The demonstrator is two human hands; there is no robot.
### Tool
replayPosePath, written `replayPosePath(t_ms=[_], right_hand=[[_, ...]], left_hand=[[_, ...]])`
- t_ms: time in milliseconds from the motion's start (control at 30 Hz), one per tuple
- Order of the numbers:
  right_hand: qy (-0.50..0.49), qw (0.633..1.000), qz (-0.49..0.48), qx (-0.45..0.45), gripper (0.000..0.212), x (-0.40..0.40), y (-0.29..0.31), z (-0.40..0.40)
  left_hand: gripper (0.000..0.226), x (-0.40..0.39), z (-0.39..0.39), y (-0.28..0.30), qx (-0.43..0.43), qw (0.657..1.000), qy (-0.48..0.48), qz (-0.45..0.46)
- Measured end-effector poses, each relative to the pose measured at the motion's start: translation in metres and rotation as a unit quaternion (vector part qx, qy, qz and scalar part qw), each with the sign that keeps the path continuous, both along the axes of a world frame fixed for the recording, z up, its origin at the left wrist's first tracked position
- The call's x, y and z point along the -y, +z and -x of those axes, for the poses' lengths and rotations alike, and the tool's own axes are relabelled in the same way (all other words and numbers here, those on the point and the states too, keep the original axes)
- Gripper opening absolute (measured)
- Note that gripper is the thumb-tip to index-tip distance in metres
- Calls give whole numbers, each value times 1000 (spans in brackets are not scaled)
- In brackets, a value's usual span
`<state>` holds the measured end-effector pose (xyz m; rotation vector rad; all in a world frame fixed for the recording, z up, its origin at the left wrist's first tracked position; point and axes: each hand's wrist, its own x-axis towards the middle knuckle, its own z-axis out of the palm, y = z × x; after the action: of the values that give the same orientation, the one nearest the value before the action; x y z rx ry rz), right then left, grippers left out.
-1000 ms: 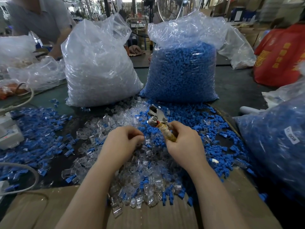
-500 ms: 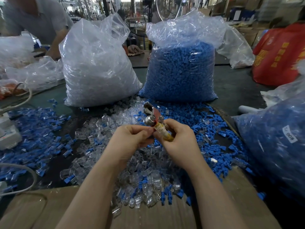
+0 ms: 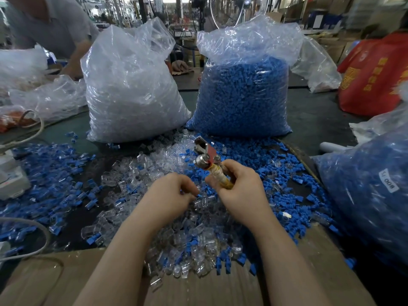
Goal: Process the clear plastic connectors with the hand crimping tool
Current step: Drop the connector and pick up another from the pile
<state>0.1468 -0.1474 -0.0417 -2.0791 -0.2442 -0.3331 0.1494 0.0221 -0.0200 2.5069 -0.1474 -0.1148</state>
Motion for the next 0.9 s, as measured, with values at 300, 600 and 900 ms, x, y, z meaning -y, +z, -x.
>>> replayPosePath(t_ms=[300,600,900], right_hand=[[-12,1000,4,-2,22,0,-1,-1],[-21,1000,-8,4,18,0,-1,0],[-24,996,-81,-4,20,1,1,0]], left_hand=[[22,7,1,-4,27,995,6,-100],[28,9,-1,-13,54,992,22,-109],[10,7,-3,-4,26,963,90,254]])
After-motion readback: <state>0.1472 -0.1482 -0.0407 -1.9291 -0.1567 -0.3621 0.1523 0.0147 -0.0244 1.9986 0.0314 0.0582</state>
